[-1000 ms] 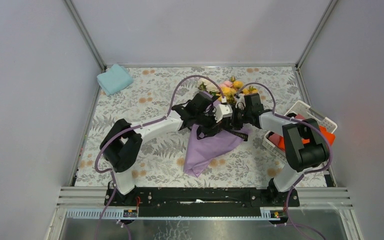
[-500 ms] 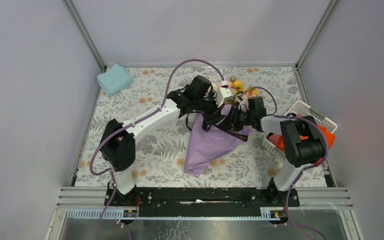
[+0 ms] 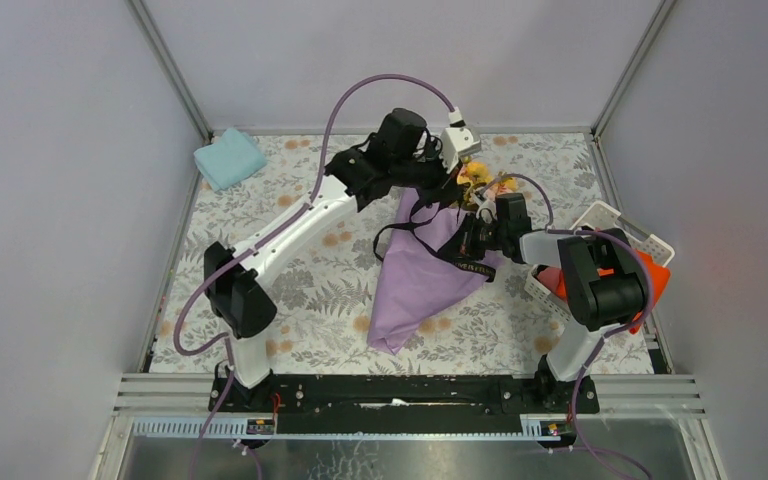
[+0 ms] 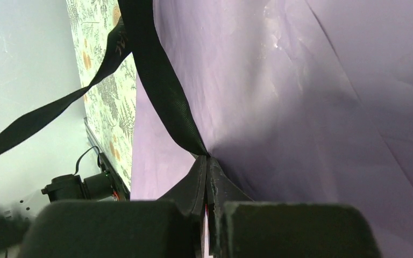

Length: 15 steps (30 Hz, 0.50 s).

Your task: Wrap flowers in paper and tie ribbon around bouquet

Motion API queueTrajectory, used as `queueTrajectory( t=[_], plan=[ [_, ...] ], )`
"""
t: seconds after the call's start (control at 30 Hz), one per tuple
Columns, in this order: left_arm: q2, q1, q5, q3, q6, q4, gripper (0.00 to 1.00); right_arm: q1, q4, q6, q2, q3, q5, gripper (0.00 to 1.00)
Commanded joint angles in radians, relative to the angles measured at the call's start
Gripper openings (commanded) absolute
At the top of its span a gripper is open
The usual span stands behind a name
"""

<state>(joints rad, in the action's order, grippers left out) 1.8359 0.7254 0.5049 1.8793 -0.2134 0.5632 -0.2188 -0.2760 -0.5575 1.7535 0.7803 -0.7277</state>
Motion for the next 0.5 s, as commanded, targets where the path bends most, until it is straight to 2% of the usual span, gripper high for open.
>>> queueTrajectory(
  t=[0.0, 0.13, 0.33, 0.37, 0.4, 0.47],
  plan=[
    [0.098, -0.007, -0.071, 0.051, -0.012, -0.003, 0.00, 0.004, -0.041, -0.011, 0.003, -0.004, -0.034, 0.00],
    [0.181, -0.007, -0.041, 0.056, 0.101, -0.073, 0.00, 0.004, -0.046, -0.016, 0.001, -0.008, -0.049, 0.00],
    [0.347, -0.028, -0.111, 0.110, 0.182, -0.123, 0.00, 0.004, -0.081, -0.048, -0.012, -0.019, -0.070, 0.00],
    [0.373, -0.033, -0.121, 0.125, 0.171, -0.112, 0.11, 0.004, -0.080, -0.049, -0.014, -0.018, -0.071, 0.00],
    [0.389, -0.037, -0.137, 0.136, 0.158, -0.099, 0.34, 0.004, -0.078, -0.050, -0.015, -0.018, -0.072, 0.00],
    [0.399, -0.050, -0.158, 0.144, 0.118, -0.076, 0.60, 0.004, -0.065, -0.048, -0.018, -0.017, -0.069, 0.00]
  ],
)
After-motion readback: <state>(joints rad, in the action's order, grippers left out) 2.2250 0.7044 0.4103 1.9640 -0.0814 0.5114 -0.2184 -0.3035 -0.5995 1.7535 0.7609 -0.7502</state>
